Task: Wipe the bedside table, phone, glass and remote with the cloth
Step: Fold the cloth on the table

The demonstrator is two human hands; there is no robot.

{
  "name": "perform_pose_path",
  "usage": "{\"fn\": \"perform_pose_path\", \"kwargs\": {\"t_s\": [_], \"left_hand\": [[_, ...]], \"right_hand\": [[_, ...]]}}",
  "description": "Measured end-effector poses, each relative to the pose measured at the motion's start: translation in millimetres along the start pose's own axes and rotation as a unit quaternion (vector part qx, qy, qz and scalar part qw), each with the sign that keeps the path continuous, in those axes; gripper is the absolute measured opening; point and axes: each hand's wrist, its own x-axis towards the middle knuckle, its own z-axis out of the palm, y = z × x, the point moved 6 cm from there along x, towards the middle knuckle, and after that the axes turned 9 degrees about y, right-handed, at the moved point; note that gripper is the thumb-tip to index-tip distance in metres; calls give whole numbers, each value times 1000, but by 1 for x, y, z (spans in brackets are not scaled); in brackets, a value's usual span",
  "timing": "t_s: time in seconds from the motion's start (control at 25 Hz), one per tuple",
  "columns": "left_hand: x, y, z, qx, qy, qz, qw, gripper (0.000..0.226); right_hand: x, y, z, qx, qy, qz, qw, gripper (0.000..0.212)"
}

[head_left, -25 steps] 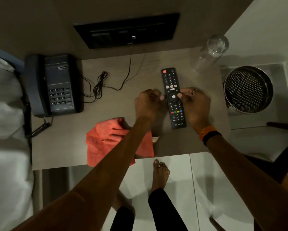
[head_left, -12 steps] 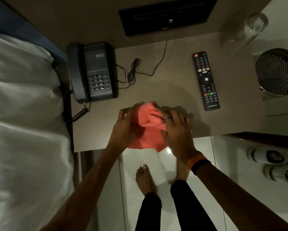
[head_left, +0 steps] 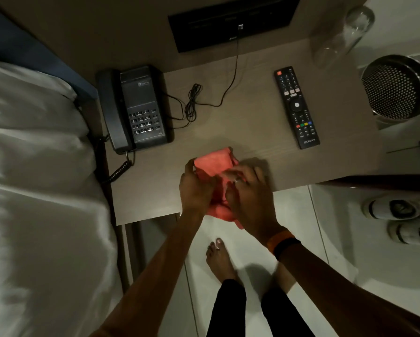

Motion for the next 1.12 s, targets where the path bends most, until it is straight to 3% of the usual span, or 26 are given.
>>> {"fn": "perform_pose_path", "kwargs": {"t_s": [0.08,0.16,0.24,0.32,0.48,0.56,0.64,0.76,0.88,0.92,0.96,1.0,1.08,1.12], "left_hand": [[-6,-1,7,4,9,-23,1000,34],[-16,8,11,-54,-6,-21,998,19],[-33,25,23,-114,-43,9,992,28],[-61,58,38,-162,-76,44,983,35],[-147,132,100,-197,-188,64,960,32],[-196,159,142,-206,-261,55,941,27],[-244,176,190,-191,-326,49,925,29],[-316,188,263,-154,-382,66,909,43],[-359,179,317,-51,-390,126,911,38],[-371,174,329,6,-384,161,909,42],[-381,169,339,87,-350,248,899,54],[-391,171,343,187,-275,377,864,66],[-409,163,357,307,-174,620,701,67],[-413,153,367,317,-194,683,628,59]], "right_hand": [[0,6,11,2,-15,43,999,46],[4,15,11,92,-5,88,992,45],[3,24,-10,222,21,140,965,48],[-5,33,-48,261,81,155,950,49],[-36,73,-159,206,234,176,934,45],[-55,103,-219,235,283,192,910,38],[-82,140,-276,185,318,210,906,32],[-139,204,-344,88,330,269,900,29],[-191,251,-369,-22,310,295,904,30],[-207,264,-372,-57,299,303,903,31],[-224,279,-371,-101,279,314,902,33],[-240,291,-364,-153,244,332,898,36],[-264,309,-339,-226,151,362,892,46],[-271,314,-326,-232,123,359,896,51]]}}
